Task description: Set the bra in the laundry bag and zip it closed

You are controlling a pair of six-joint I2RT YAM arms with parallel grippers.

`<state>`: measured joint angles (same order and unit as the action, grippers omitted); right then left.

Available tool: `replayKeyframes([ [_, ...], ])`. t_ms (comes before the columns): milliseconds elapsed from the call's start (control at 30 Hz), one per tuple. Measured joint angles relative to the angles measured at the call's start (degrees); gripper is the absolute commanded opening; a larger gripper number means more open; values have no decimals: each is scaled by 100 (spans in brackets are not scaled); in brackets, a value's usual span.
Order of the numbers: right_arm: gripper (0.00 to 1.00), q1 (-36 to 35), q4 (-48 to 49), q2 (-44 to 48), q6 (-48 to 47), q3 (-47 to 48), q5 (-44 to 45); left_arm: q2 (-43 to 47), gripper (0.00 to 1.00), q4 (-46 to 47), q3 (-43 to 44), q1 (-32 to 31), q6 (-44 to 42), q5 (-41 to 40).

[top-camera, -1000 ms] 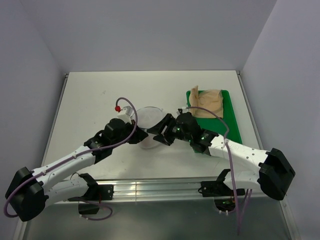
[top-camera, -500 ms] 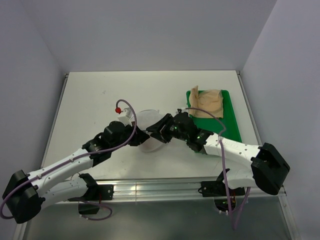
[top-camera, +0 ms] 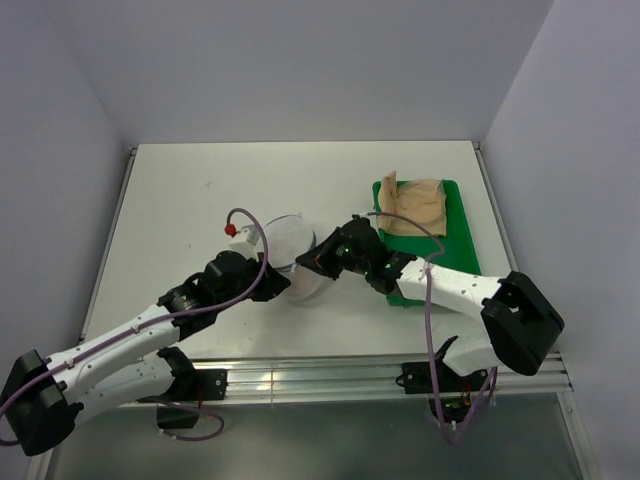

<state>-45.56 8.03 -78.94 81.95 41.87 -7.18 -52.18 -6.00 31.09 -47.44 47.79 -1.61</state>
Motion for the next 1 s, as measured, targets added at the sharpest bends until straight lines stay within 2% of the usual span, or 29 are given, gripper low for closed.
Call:
replayKeyframes([
  [100, 0, 271, -26, -37, -155, 122, -136, 2, 0, -203, 0, 74, 46, -81],
  [367, 0, 957, -389, -114, -859, 734, -608, -26, 0, -570, -131, 914, 107, -103],
  [467, 0, 981, -470, -114, -1027, 807, -693, -15, 0, -378, -131, 957, -2, 249],
  [633, 0, 927, -531, -114, -1134, 807, -748, 66, 25, 190, -118, 831, -114, 852],
  [700, 0, 901, -531, -114, -1154, 807, -748, -2, 29, 518, -116, 824, -116, 1108],
  [900, 0, 811, -531, -114, -1244, 807, -748, -592, 32, 1421, -111, 824, 48, 1703],
  [967, 0, 782, -531, -114, -1268, 807, -750, -704, 36, 1617, -111, 824, 103, 1825],
  [1000, 0, 780, -531, -114, -1279, 807, -752, -739, 42, 1676, -107, 824, 111, 1858],
])
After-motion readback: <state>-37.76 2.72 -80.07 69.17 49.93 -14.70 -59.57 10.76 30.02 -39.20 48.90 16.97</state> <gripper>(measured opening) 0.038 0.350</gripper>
